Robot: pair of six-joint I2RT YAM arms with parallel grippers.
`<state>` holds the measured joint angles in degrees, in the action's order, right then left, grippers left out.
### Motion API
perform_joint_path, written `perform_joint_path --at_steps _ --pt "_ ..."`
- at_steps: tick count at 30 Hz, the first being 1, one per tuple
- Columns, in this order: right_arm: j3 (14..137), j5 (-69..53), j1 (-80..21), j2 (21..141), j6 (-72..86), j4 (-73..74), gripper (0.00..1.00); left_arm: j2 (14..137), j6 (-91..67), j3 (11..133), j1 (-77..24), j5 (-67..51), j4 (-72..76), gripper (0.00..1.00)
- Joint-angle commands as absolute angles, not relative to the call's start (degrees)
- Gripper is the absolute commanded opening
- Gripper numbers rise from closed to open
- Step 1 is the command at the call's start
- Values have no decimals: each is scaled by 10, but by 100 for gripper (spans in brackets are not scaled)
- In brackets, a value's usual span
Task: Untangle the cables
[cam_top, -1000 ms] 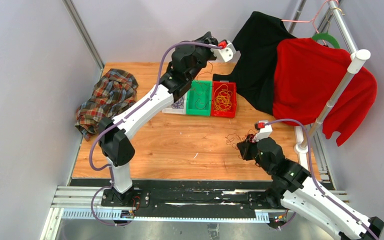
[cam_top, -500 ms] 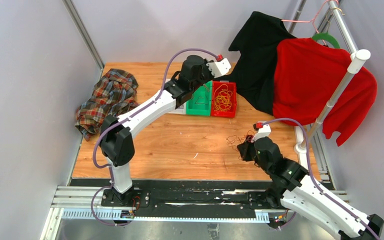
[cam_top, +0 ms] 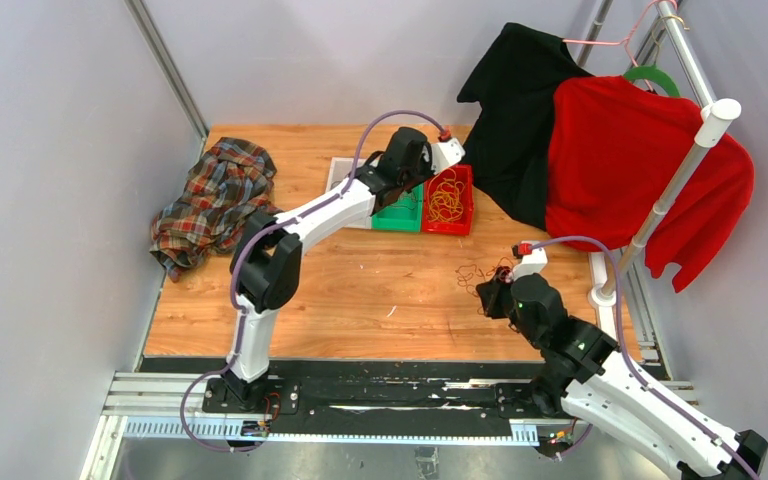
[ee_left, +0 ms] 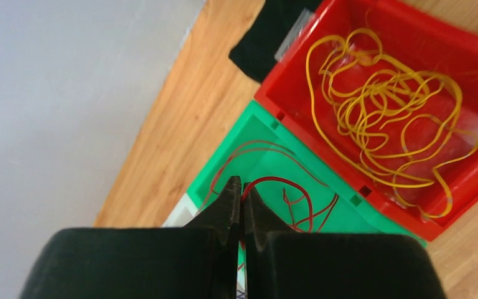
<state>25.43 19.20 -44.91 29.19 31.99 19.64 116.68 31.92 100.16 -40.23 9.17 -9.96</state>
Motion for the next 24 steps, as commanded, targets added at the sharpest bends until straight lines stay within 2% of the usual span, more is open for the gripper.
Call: perform_joint_path --at_steps 1,7,12,13,15,16,21,24 --pt "249 215 -444 294 329 179 1 1198 335 1007 -384 115 -62 0" --pt "238 213 -444 314 338 140 1 1251 350 1014 -381 107 -78 3" --pt "248 201 -444 332 331 119 1 1262 294 1094 -361 32 -217 57" --pt "249 197 -444 332 326 111 1 1250 280 1102 -351 -17 -242 77" --pt "250 187 -444 333 316 95 1 1215 277 1110 -336 -110 -294 95" --pt "252 179 -444 336 306 87 1 1197 286 1113 -331 -153 -326 98" --pt "262 116 -440 346 266 40 1 1104 405 1122 -325 -337 -527 98" --pt "268 62 -434 355 258 11 0 1041 430 1083 -328 -410 -568 98"
